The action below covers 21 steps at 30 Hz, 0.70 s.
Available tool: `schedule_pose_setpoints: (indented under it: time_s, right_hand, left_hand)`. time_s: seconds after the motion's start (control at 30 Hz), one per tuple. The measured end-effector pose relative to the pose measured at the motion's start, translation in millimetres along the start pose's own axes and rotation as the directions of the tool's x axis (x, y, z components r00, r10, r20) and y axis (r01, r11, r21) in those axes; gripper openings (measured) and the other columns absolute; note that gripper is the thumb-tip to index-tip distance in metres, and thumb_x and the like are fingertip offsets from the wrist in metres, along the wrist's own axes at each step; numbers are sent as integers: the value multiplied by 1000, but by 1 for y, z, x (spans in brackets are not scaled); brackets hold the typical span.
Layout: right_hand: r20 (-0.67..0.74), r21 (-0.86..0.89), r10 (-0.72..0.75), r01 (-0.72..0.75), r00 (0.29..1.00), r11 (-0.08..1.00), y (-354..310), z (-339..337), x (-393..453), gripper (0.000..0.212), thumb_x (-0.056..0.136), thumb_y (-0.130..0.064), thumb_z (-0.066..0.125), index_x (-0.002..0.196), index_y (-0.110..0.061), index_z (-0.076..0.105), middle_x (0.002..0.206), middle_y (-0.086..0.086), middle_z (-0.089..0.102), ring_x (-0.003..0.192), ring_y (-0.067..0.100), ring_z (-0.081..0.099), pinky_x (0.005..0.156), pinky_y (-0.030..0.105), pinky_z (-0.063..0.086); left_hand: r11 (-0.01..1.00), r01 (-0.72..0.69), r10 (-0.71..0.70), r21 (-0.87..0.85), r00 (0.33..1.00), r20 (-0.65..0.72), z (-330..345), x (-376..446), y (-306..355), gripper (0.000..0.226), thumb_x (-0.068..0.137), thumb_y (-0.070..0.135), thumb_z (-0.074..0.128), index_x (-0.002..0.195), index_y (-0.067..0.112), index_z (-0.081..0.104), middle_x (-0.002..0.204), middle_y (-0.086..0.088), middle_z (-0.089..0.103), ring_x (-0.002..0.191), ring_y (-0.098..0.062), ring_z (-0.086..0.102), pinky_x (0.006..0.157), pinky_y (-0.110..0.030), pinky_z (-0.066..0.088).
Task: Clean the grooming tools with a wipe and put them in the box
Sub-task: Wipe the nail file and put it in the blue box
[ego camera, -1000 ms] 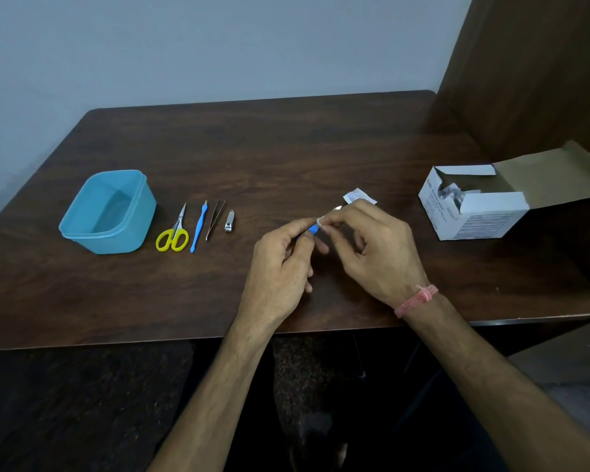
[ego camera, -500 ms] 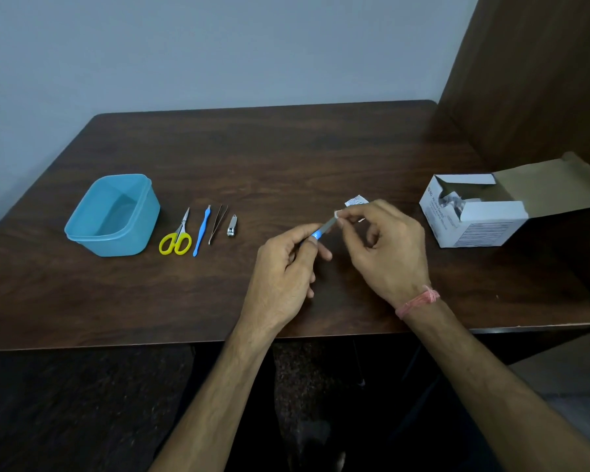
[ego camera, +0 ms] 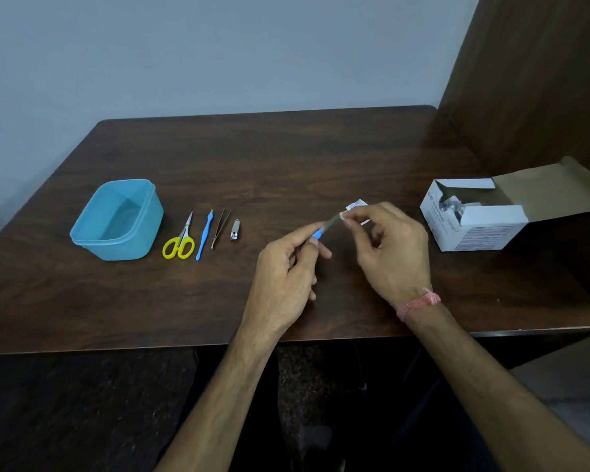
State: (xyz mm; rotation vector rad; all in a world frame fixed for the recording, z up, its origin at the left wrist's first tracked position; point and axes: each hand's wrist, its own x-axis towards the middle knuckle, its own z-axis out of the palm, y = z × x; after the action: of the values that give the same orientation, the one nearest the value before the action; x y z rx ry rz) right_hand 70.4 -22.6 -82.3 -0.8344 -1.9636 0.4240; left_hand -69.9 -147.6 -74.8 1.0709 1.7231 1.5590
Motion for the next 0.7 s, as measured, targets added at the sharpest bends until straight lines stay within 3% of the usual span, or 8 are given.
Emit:
schedule_pose_setpoints:
  time_s: [0.1, 0.23, 0.4, 0.53, 0.7]
  right_hand:
    - [-62, 98, 136, -129, 989, 987, 2, -3, 3, 10, 98, -16, 82, 100, -26, 81, 98, -17, 73, 61, 15, 60, 62, 21, 49]
    - [-63, 149, 201, -190, 977, 970, 2, -4, 5, 15, 99, -18, 81, 101, -32, 77, 98, -13, 75, 61, 19, 56, 59, 24, 48]
    - [-12, 161, 125, -122, 992, 979, -1, -4, 3, 7, 101, -13, 79, 104, -20, 80, 94, -18, 73, 57, 15, 57, 57, 18, 43]
    - [35, 116, 20, -24, 999, 993, -1, -1, 0, 10, 100, -12, 82, 105, -21, 84, 102, -17, 75, 59, 10, 57, 62, 12, 41]
    - [-41, 86, 20, -16, 999, 996, -1, -2, -1, 9, 101, -12, 81, 107, -19, 84, 106, -13, 76, 64, 4, 58, 67, 12, 41]
  left_hand:
    - [1000, -13, 12, -10, 998, -57, 0, 2, -4, 37, 115, 12, 56, 141, 31, 75, 105, 10, 73, 61, -9, 59, 48, -29, 56]
    - [1000, -8, 6, -24, 997, -83, 1, 2, -4, 34, 116, 18, 57, 145, 28, 73, 110, 10, 68, 63, -8, 61, 48, -28, 57]
    - [999, -17, 14, -39, 998, -66, 1, 2, -2, 31, 117, 20, 57, 135, 32, 78, 115, 6, 72, 66, -10, 66, 51, -31, 60]
    - [998, 1, -5, -56, 998, -59, 1, 2, -1, 30, 116, 18, 58, 129, 33, 81, 113, 2, 78, 68, -14, 70, 53, -32, 61]
    - [997, 17, -22, -80, 998, -65, 1, 1, 0, 28, 116, 16, 59, 131, 28, 79, 114, 6, 82, 71, -15, 73, 55, -34, 63]
